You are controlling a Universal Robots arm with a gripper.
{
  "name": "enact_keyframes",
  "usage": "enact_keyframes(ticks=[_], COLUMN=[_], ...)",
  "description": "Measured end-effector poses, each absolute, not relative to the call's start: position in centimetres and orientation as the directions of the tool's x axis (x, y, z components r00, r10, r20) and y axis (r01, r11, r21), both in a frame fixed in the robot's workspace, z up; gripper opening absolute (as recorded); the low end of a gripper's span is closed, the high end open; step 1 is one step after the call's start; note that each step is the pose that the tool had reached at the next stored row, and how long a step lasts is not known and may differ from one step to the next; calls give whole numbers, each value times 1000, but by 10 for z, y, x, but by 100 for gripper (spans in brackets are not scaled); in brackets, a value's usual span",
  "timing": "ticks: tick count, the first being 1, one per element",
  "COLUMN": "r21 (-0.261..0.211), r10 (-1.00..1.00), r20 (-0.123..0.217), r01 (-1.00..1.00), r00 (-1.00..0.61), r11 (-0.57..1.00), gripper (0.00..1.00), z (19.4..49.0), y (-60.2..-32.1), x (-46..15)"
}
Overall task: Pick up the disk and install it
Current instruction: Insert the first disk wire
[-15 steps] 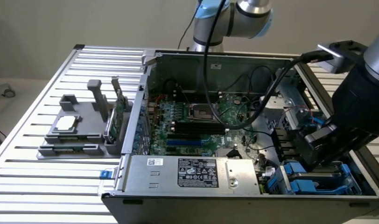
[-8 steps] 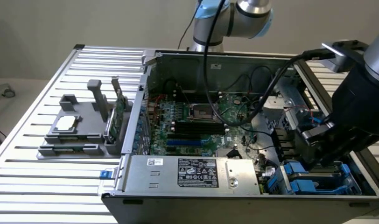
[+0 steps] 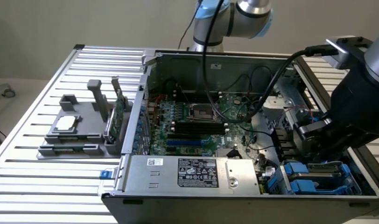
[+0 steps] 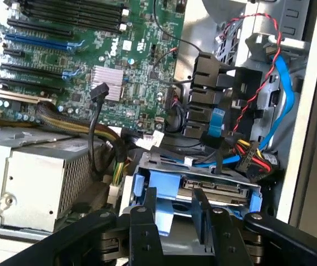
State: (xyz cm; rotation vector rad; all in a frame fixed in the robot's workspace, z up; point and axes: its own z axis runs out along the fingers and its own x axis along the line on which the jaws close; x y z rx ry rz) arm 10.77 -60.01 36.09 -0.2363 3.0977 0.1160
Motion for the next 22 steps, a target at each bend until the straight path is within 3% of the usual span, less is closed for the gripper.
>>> enact_keyframes(ticks=[4, 11, 22], r21=[130, 188, 206], r10=[-131, -86, 12], r20=[-48, -66, -99], r01=[-136, -97, -9], r00=[-990, -994, -995], r11=[982, 977, 978], gripper=[39, 39, 39], z=[361, 361, 361], y=[-600, -600, -600], x=[108, 108, 108])
